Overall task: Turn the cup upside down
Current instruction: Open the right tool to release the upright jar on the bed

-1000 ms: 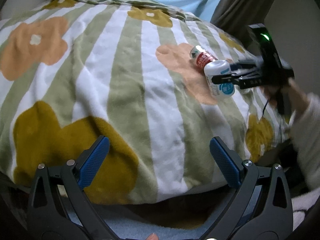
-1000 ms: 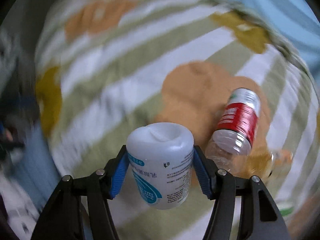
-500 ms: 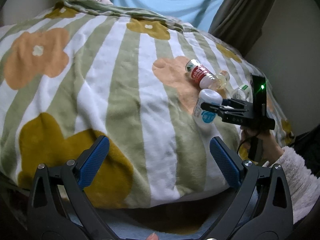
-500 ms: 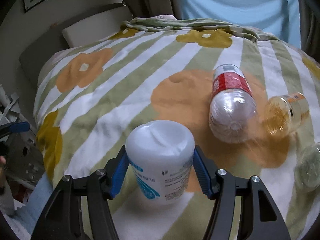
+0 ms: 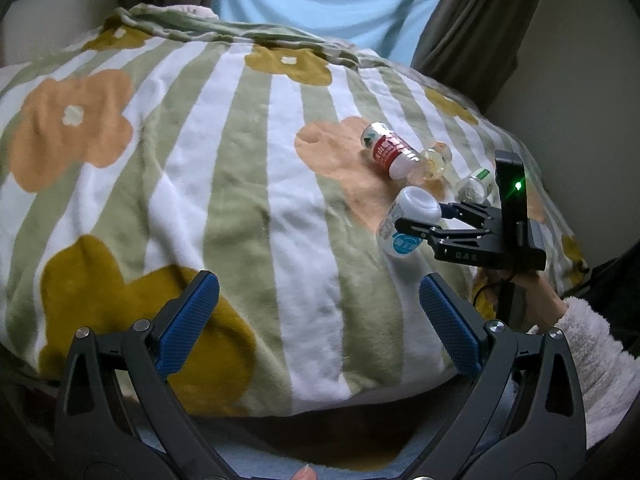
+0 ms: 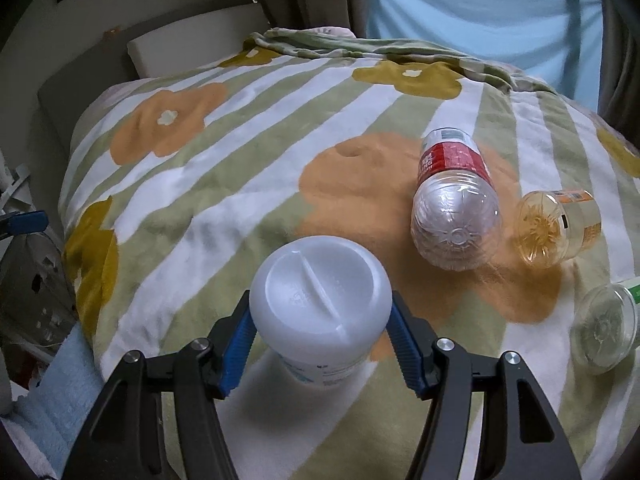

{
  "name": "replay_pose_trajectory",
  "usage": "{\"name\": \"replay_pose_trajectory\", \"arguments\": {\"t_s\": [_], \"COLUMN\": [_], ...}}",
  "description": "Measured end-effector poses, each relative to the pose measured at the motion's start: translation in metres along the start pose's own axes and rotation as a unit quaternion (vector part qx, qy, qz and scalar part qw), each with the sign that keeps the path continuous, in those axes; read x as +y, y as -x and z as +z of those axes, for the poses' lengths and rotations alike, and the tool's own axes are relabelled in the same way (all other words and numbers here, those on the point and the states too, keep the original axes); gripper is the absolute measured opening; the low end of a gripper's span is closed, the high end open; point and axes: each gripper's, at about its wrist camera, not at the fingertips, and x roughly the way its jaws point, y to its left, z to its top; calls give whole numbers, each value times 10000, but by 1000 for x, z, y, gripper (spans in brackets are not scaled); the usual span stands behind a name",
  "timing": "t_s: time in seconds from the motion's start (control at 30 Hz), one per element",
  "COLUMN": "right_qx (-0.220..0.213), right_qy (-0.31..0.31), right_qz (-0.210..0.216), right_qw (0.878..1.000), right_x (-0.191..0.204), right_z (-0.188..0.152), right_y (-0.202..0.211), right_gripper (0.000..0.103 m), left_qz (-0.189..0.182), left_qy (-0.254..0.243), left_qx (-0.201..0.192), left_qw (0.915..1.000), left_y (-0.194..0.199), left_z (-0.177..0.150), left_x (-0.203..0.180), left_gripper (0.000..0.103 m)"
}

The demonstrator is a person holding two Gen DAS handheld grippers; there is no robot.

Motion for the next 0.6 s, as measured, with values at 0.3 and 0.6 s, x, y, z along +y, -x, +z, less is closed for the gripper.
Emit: {"name": "replay_pose_trajectory", "arguments": {"t_s": [0.3, 0.6], "right_qx": [77, -514], "right_qy": [-252, -342], "right_qz": [53, -128], "right_qw": [9996, 9980], "right_x": [-3, 9], "right_z": [-8, -16], "right_y": [12, 73], "right_gripper": [102, 102], "left_qz": [78, 151], "left_qy": [-32, -240], "left_qx": [-95, -473], "left_qw": [9999, 9985], "left_y": [8, 16], "left_z": [1, 12], "left_x": [-2, -20], "left_gripper": [100, 100]}}
